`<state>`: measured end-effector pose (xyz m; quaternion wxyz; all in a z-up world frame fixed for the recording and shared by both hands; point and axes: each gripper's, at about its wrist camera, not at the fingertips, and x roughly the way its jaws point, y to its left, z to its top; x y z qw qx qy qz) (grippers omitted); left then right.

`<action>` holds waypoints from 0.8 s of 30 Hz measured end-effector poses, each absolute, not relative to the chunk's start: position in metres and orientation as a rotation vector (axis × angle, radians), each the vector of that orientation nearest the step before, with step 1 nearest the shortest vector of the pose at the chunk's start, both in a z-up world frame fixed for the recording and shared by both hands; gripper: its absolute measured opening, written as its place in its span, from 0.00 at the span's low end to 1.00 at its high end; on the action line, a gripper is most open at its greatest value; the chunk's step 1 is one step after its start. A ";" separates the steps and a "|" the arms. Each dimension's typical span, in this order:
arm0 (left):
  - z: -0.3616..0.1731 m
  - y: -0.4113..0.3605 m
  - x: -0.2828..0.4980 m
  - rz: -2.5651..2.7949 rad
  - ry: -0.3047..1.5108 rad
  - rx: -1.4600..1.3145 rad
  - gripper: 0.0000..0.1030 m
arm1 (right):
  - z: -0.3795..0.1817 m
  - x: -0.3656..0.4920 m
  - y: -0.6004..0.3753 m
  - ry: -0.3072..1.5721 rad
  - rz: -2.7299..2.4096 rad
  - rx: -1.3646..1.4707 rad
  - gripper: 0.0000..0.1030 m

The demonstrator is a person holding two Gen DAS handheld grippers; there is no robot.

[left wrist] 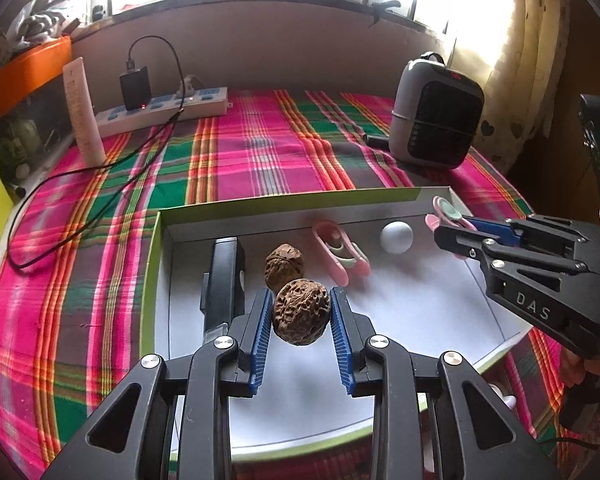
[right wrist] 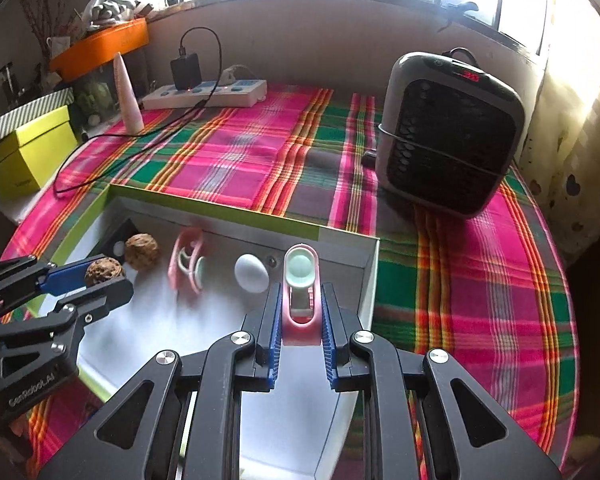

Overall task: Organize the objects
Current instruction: 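Carry the walnut with the left tool while the right tool carries the pink holder into the box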

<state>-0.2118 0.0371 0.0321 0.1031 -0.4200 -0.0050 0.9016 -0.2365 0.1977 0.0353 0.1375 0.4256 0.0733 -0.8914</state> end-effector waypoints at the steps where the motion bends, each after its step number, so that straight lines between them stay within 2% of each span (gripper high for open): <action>1: 0.031 0.037 -0.213 2.658 -0.015 -1.244 0.26 | 0.034 -0.239 0.197 0.214 -2.578 1.234 0.18; 24: 0.018 0.033 -0.228 2.636 -0.039 -1.285 0.26 | 0.018 -0.254 0.191 0.233 -2.557 1.272 0.18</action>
